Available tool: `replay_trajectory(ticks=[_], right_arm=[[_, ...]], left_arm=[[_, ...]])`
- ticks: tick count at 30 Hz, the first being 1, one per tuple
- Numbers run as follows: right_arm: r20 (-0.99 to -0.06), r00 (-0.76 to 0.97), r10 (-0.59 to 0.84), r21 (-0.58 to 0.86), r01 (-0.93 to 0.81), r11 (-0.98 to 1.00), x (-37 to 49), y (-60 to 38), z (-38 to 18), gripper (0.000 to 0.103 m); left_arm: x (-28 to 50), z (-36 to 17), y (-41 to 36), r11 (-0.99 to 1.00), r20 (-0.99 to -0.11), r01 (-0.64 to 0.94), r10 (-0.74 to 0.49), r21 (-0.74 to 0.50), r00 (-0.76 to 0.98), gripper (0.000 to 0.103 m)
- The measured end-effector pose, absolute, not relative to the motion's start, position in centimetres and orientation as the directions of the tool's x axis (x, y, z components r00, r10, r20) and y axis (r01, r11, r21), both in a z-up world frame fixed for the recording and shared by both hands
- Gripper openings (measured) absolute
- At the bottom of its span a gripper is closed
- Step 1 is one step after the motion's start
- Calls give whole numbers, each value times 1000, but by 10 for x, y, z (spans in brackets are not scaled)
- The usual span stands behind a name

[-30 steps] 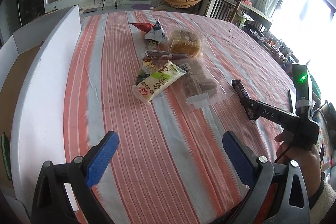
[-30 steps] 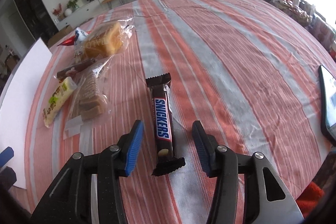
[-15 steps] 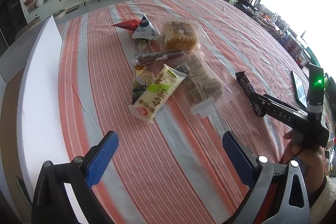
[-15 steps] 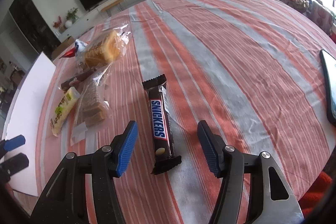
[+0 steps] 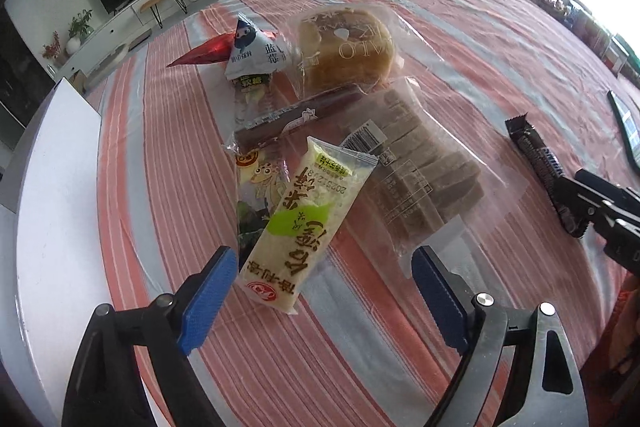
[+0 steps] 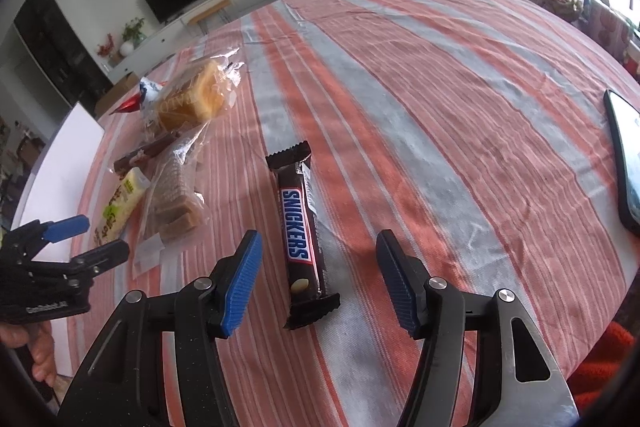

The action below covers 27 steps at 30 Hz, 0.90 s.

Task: Organize snacks
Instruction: 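Close the left gripper on the white rice-cake packet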

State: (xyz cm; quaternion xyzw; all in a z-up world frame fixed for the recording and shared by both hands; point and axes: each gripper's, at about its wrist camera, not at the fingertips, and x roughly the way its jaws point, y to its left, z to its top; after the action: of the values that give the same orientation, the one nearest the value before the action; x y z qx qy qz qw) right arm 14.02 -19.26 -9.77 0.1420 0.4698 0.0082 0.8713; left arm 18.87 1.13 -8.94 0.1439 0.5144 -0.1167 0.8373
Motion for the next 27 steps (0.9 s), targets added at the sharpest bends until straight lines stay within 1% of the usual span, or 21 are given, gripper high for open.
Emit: replay_trajectory(ticks=[2,8,10,12,19,21,25,26,27], right_arm=[[-815,560,152,262,122,957,140,-194,-98,62],[-815,559,152,261,121,958,140,-194,-98,63],[-815,560,153,263,121,957,140,-195,-98,63],[-815,560,153,263,122,957,140,-194,-98,63],[-815,560,152,262,122,957,140,-195,-98,63],[-815,560,152,263,122,957,140,-195,-98,63],[-814,560,154,265,124,956,140,-195,-98,63],[-814,560,154,266,124,956,140,-195,-98,63],[-814,560,154,266,124,956,140,-195,-98,63]], left_arm=[[189,-93,10,928,-895,348,-41,130,444,88],[192,-94,15,940,-897,329,-72,84,436,88],[193,-94,17,944,-899,324,-88,62,429,84],[193,-94,18,945,-900,324,-100,47,424,79],[191,-93,22,951,-901,306,-103,34,421,64],[192,-95,25,956,-903,294,-102,28,417,54],[191,-94,30,962,-900,270,-92,30,426,38],[191,-94,32,964,-901,266,-99,19,423,32],[190,-93,35,966,-901,258,-104,9,421,32]])
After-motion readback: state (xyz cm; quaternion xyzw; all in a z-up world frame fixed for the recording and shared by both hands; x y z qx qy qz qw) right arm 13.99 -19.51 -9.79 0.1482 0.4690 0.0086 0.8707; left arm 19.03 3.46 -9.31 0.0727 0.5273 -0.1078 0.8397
